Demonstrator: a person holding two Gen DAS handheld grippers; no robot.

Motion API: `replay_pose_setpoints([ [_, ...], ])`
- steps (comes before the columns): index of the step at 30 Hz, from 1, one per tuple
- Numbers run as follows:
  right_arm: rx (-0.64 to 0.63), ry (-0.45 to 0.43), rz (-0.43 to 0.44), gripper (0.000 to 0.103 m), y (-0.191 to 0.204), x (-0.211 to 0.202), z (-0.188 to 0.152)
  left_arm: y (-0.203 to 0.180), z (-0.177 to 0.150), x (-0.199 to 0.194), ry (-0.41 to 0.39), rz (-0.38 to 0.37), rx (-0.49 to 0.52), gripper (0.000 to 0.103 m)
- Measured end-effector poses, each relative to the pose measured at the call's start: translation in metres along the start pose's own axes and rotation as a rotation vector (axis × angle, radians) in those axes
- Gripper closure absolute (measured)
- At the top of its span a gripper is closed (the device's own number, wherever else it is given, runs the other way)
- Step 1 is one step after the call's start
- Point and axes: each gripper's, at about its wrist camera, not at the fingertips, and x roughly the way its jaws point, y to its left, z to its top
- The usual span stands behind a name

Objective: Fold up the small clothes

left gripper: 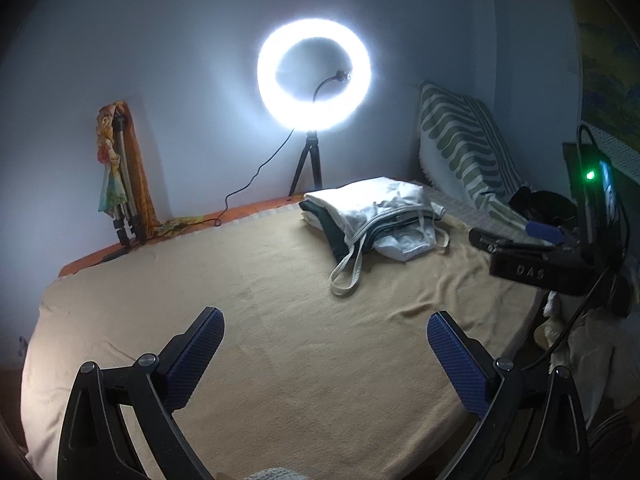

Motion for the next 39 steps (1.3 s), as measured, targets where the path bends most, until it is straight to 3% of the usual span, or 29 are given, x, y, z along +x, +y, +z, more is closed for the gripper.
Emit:
replay_pose_setpoints([
  [9,0.003,0.007,0.017,0.0,0.005,0.0046,-0.0013,-0.0008,-0.008,0.0052,0.024,0.083,0.038,0.0],
  [39,0.0,0.012,0.025,0.0,0.0065,0.0079,-0.0007,0.004,-0.0045,-0.0017,-0.01,0.084,0.022,0.0],
])
